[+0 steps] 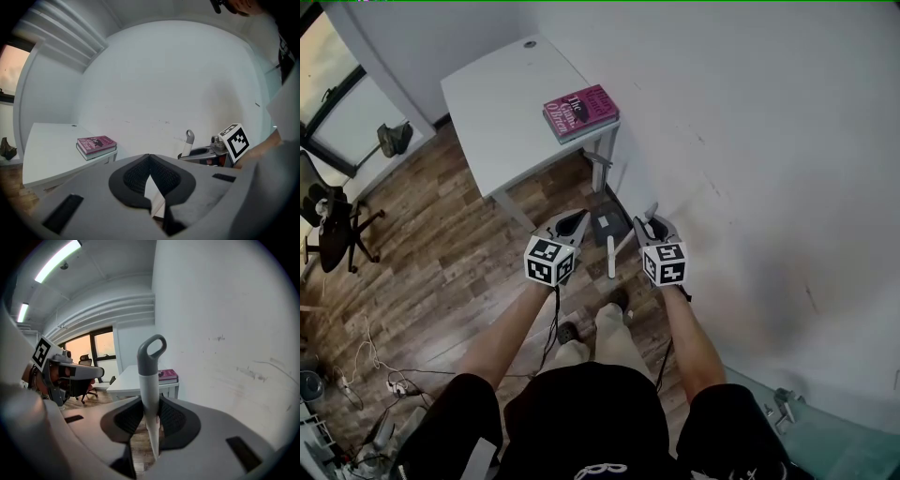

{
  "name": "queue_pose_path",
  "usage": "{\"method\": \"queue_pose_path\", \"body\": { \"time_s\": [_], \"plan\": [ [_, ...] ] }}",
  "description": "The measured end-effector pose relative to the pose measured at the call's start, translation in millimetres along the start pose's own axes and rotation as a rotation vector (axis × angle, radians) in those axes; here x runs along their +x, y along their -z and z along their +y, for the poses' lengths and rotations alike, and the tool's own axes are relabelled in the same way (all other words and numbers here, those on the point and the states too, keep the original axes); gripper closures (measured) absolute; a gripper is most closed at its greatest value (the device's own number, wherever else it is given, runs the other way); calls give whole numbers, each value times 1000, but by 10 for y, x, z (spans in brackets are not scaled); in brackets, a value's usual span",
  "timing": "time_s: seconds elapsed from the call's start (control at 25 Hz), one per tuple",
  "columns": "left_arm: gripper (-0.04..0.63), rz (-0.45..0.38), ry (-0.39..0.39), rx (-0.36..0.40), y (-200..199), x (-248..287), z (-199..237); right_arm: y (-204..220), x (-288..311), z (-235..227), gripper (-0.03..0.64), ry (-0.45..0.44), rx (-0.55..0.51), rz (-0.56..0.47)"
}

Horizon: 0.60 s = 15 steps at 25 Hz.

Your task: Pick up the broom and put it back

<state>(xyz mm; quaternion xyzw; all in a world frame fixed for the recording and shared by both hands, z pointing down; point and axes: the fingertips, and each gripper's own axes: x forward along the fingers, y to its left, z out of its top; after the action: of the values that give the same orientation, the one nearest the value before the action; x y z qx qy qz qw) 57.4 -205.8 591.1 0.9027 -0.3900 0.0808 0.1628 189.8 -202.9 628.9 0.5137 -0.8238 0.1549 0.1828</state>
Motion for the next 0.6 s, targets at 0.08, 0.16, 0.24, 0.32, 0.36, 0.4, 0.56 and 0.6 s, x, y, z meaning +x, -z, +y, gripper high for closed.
{"method": "queue_pose_path", "body": {
  "time_s": [0.08,0.16,0.24,0.32,0.36,0.4,0.56,0.6],
  "plan": [
    [574,1,6,-11,17,71,-10,70,84,-48,503,0,-3,20],
    [574,0,12,-15,18,145,-14,131,181,-87,503,-4,-6,36],
    [574,4,15,-14,34,223,-2,187,285,-129,502,-9,-1,49],
    [574,13,16,-15,59,294,32,231,384,-166,502,-14,8,60],
    [574,17,15,-17,72,323,58,248,434,-179,502,-15,12,66],
    [574,21,11,-20,87,347,87,267,484,-187,502,-17,14,72],
    [574,38,0,-34,168,436,186,363,671,-210,502,-27,26,94],
    [574,41,-1,-35,181,462,211,383,721,-215,502,-29,28,98]
  ]
}}
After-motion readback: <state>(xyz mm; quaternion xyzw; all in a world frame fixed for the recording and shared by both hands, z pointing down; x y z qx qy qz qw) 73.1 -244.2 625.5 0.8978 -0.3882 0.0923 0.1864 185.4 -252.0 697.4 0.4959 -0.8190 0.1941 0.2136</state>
